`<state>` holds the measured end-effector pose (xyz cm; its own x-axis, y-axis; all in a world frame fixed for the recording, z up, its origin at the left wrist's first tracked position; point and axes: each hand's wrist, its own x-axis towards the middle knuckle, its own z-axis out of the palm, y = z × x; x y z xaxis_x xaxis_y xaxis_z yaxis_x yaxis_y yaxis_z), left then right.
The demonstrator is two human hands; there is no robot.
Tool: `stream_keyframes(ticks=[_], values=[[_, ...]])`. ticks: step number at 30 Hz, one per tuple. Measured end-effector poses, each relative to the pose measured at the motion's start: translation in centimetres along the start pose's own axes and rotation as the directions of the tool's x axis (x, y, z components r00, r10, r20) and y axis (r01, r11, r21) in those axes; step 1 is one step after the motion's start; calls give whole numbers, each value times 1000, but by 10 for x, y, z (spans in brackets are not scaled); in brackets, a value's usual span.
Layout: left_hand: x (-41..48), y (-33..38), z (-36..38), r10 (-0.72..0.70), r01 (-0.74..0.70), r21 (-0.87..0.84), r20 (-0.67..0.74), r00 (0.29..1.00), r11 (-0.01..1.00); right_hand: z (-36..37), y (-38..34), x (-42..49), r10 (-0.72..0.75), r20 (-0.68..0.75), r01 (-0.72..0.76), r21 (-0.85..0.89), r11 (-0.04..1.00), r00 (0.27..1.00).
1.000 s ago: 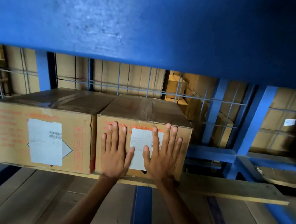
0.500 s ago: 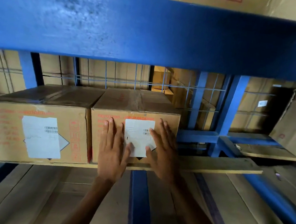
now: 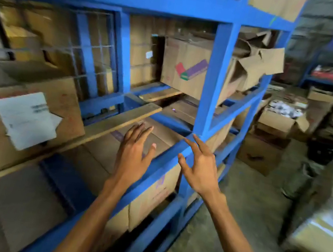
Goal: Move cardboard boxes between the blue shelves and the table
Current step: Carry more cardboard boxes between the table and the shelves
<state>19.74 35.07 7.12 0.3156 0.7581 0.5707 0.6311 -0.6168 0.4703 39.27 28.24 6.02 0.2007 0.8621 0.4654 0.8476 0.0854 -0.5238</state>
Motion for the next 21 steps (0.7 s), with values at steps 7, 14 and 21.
stream_keyframes(ticks=[7, 14, 21], values=[[-41, 140, 121, 327, -257, -296, 217, 920, 920, -138, 91, -139, 423, -141, -446, -286, 848, 895], [-108, 299, 213, 602, -331, -598, 332, 726, 730, -256, 140, -277, 645, -428, -774, -315, 550, 633], [-177, 470, 278, 826, -402, -755, 319, 465, 518, -353, 172, -409, 727, -612, -950, -206, 234, 311]])
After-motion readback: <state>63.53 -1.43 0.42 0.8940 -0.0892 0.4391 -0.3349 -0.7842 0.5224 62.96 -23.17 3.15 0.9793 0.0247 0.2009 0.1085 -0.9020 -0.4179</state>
